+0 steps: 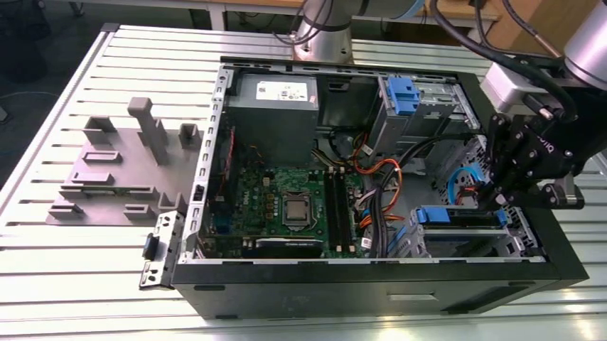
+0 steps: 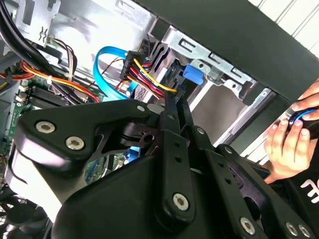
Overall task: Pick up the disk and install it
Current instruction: 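Insert the first disk wire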
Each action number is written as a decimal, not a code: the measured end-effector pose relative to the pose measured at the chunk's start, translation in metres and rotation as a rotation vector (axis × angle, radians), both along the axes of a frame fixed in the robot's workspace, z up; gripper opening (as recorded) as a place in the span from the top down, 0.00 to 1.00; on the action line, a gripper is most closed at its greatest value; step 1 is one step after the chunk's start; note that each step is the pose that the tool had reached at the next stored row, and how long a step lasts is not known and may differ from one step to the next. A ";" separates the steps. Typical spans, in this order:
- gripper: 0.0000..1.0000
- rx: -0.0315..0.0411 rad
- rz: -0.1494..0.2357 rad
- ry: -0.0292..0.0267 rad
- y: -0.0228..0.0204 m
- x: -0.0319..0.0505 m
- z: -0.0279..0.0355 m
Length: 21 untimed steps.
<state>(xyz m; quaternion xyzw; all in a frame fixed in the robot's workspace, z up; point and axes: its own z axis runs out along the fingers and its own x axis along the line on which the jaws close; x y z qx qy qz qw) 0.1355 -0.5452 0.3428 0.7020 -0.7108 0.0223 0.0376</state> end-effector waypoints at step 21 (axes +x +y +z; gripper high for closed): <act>0.83 0.0191 0.015 -0.0037 -0.0012 -0.0043 -0.0105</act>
